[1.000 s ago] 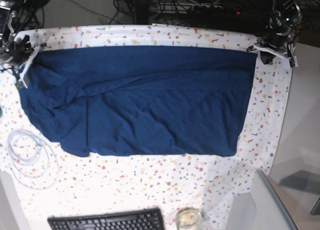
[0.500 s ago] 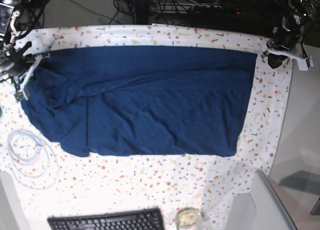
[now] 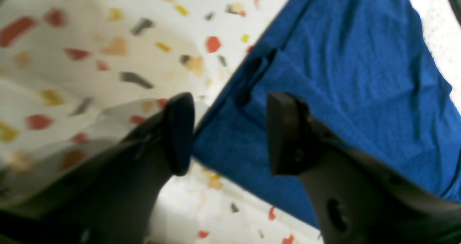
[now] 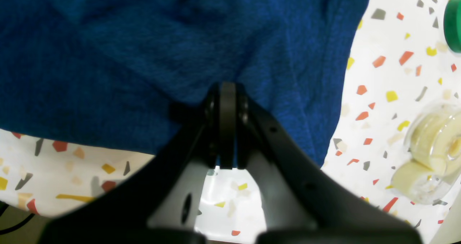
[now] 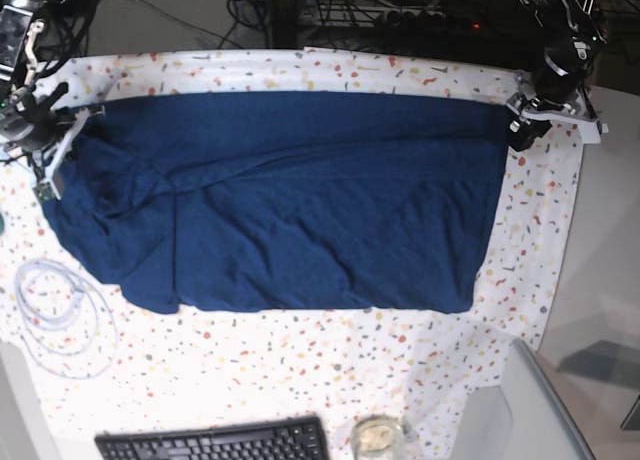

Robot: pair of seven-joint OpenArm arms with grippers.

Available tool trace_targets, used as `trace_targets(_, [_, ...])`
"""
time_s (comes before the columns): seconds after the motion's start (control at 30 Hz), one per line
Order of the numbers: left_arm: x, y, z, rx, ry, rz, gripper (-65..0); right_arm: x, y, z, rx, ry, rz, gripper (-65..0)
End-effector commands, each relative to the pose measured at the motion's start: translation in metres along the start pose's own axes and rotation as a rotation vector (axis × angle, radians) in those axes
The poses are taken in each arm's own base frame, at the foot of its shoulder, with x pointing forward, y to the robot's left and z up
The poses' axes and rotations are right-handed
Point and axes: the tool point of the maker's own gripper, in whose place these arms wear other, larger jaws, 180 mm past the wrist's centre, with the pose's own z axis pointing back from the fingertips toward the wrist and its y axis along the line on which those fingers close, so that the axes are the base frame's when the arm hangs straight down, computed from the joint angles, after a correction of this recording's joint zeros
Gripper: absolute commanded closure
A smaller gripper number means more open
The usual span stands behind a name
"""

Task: Layout the t-shirt on the table in an organized manner, then fold the t-shirt properly
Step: 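Pull the held edge apart and drag it to straighten the fold, then hold the shirt corners and shift the left gripper along the edge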

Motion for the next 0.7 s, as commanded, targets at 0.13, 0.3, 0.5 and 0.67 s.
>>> trace_targets(0.13, [-0.005, -0.021, -0.008, -0.057, 0.020, -0.031, -25.2, 0.010, -0.008, 0.004, -0.017, -0.033, 0.008, 0.0])
trace_targets(0.3, [-0.008, -0.031, -0.013, -0.080, 0.029, -0.035, -25.2, 0.009, -0.008, 0.004, -0.017, -0.030, 0.009, 0.0])
trace_targets(0.5, [-0.007, -0.038, -0.016, -0.089, 0.021, -0.023, -25.2, 0.008, -0.008, 0.003, -0.016, -0.028, 0.008, 0.0])
trace_targets(0.67, [-0.006, -0.022, -0.017, 0.001, 0.020, 0.056, -25.2, 0.007, -0.009, 0.004, -0.020, -0.026, 0.003, 0.0])
